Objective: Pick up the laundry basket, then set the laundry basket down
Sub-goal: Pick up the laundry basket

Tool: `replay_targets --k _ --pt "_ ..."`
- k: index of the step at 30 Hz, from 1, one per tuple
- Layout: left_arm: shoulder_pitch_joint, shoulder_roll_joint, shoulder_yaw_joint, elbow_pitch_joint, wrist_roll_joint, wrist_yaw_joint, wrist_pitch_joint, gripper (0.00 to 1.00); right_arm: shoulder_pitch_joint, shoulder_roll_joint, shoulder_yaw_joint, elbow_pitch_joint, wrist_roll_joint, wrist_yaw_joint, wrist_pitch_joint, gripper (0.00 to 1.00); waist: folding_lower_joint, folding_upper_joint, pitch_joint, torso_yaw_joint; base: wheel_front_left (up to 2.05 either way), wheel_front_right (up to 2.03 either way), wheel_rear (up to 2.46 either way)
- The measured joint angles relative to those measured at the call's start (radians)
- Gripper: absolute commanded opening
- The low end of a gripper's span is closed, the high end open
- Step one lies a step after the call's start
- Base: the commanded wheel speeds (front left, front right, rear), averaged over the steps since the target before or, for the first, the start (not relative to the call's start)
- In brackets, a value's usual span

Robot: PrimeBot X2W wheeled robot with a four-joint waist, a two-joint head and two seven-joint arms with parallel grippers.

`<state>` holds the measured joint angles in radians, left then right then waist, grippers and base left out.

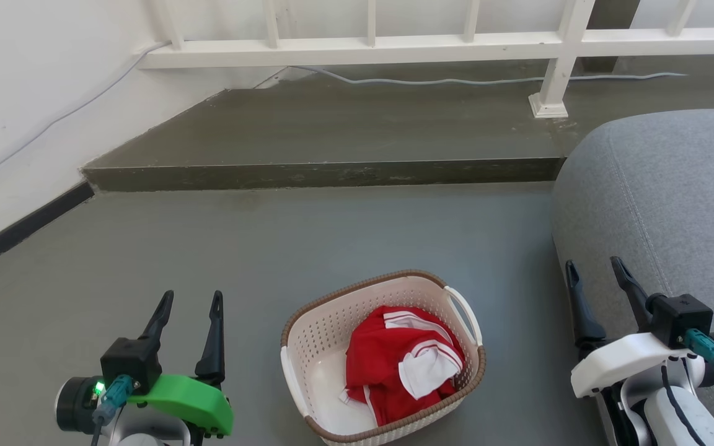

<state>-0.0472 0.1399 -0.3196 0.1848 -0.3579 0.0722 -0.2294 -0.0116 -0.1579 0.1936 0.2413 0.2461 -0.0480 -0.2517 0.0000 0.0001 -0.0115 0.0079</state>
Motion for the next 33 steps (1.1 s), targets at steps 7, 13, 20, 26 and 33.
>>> replay_targets --k 7,13,20,26,33 --pt "0.0 0.0 -0.001 0.006 0.0 0.0 0.0 1.0 0.0 0.0 -0.007 0.008 0.0 0.009 0.0 1.0 0.0 0.0 0.002 0.001 0.0 0.0 0.0" --pt "0.0 -0.001 -0.001 0.009 0.0 0.003 0.001 1.0 0.0 0.0 -0.015 0.012 -0.001 0.013 0.0 1.0 0.0 0.0 0.006 0.001 0.0 0.0 0.0" --pt "0.0 -0.001 -0.005 0.004 0.0 0.003 0.01 1.0 0.0 0.001 -0.021 -0.004 -0.002 0.02 0.0 1.0 0.0 0.0 0.032 0.0 0.0 0.0 0.0" --pt "-0.026 -0.008 -0.015 0.002 -0.001 -0.002 0.024 1.0 -0.018 0.002 -0.037 -0.042 -0.006 0.02 0.0 1.0 0.0 0.0 0.088 0.001 0.0 0.0 0.0" --pt "-0.066 -0.02 -0.047 0.042 -0.007 -0.037 0.069 1.0 -0.052 0.016 -0.061 -0.082 -0.01 0.011 0.0 1.0 0.0 0.0 0.162 0.002 0.0 0.0 0.0"
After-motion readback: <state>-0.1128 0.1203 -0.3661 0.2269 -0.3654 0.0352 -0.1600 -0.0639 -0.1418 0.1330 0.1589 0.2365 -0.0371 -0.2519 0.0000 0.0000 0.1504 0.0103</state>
